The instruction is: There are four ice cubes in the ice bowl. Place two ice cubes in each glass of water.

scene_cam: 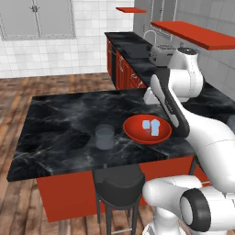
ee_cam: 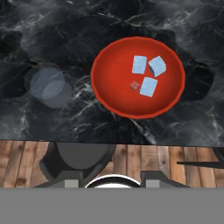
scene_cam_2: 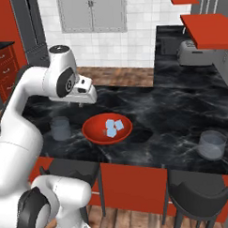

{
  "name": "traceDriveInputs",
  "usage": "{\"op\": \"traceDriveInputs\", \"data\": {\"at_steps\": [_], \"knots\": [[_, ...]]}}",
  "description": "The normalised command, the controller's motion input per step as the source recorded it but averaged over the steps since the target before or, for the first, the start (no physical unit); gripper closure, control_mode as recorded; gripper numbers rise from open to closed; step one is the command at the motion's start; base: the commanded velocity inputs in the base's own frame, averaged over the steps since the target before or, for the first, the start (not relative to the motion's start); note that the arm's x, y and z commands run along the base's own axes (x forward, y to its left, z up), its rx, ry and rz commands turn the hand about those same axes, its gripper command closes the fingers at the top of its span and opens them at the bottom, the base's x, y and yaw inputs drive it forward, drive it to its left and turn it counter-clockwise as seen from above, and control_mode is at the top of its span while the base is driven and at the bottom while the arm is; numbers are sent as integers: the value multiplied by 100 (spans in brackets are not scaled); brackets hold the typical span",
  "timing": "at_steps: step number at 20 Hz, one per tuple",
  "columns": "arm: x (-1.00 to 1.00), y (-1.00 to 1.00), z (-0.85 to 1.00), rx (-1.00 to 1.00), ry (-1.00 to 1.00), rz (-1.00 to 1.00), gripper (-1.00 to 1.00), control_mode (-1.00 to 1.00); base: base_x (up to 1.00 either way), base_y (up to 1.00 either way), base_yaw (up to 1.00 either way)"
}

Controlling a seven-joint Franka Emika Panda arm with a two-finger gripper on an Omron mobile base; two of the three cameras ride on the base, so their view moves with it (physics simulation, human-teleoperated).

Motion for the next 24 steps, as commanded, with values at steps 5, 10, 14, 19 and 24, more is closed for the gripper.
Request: {"op": "traceDriveInputs", "data": {"at_steps": [5,10,14,19,24], "knots": [[0,-20,-12,1,0,0,-100,-100,0,0,0],[0,-45,-30,1,0,-2,-100,-100,0,0,0],[24,-20,-39,0,2,-12,-100,-100,0,0,0],[39,-14,-52,-5,8,-9,-100,-100,0,0,0],[77,0,-50,-3,8,-29,-100,-100,0,0,0]]}}
